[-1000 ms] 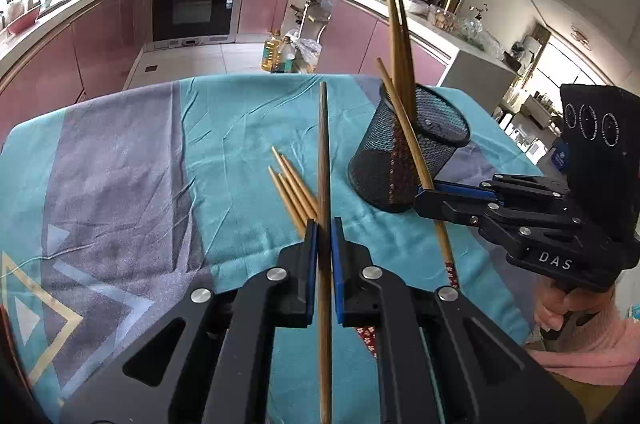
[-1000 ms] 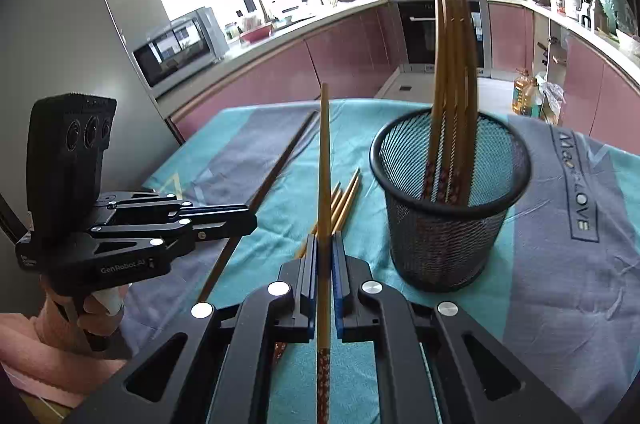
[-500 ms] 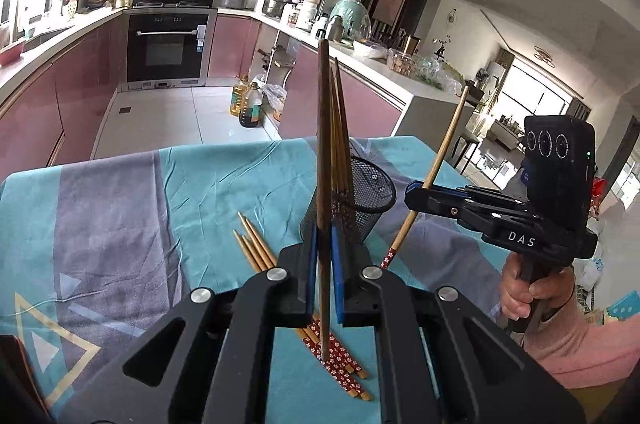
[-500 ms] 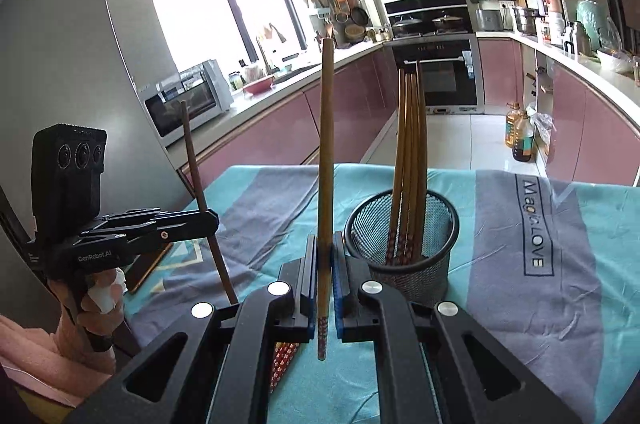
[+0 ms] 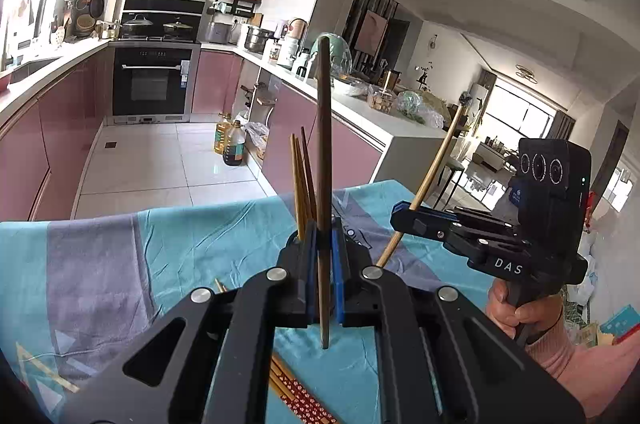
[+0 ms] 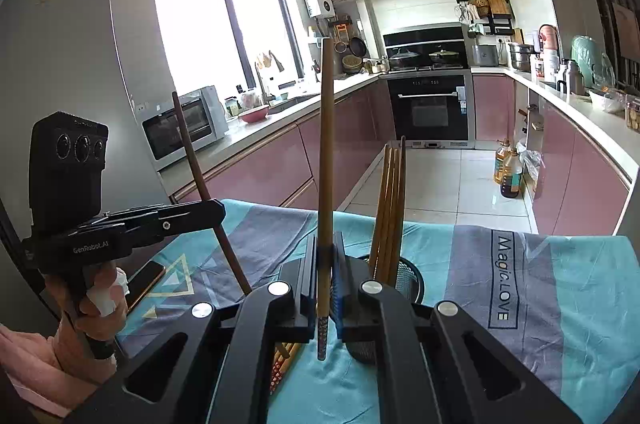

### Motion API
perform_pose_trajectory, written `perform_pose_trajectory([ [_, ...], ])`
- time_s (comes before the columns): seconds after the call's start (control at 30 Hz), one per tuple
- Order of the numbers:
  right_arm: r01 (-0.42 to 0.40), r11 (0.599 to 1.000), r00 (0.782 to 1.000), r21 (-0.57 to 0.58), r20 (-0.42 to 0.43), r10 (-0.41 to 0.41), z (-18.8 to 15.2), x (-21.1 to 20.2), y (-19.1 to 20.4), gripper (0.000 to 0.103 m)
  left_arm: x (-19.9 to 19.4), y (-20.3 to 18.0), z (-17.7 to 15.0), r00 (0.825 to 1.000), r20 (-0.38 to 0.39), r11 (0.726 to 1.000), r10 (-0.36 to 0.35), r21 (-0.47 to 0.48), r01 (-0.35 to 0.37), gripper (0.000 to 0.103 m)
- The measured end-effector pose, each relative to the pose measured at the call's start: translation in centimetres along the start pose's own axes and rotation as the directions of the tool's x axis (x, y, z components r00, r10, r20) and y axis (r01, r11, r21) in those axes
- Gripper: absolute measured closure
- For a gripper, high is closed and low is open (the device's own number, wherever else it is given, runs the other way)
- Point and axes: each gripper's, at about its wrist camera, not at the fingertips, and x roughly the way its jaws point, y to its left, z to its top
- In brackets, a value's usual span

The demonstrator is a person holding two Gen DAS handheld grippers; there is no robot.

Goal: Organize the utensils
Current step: 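Lower the left tool's chopstick into the mesh cup and open while the right tool does likewise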

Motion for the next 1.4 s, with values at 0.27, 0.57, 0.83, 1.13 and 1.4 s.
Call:
perform_pose_trajectory([
  [0.27, 0.028, 0.999, 0.998, -0.027, 0.048, -0.027, 2.1, -0.5, -0.1, 0.097, 0.5, -1.9, 3.0, 0.998, 0.059, 0.999, -0.022, 0.032, 0.020, 0.096],
  [0.57, 0.057, 0.998, 0.996, -0.036, 0.074, -0.054, 3.5, 0.2, -0.7, 0.097, 2.1, -4.1, 4.1, 0.997, 0.076, 0.997, 0.007, 0.072, -0.012, 0.096],
  [0.83, 0.085, 0.996, 0.996, -0.030, 0.031, -0.084, 2.7, 1.7, -1.3, 0.097, 4.4, -3.9, 3.8, 0.998, 0.031, 0.994, 0.055, 0.092, -0.058, 0.096],
  [1.13, 0.102, 0.995, 0.994, -0.018, -0.040, -0.103, 2.0, 3.7, -2.0, 0.097, 6.2, -4.0, 2.6, 0.994, -0.068, 0.988, 0.087, 0.133, -0.078, 0.096],
  [1.4, 0.117, 0.993, 0.984, -0.021, -0.130, -0.119, 1.1, 5.7, -2.6, 0.097, 7.8, -3.5, 1.9, 0.982, -0.160, 0.985, 0.097, 0.160, -0.071, 0.096],
])
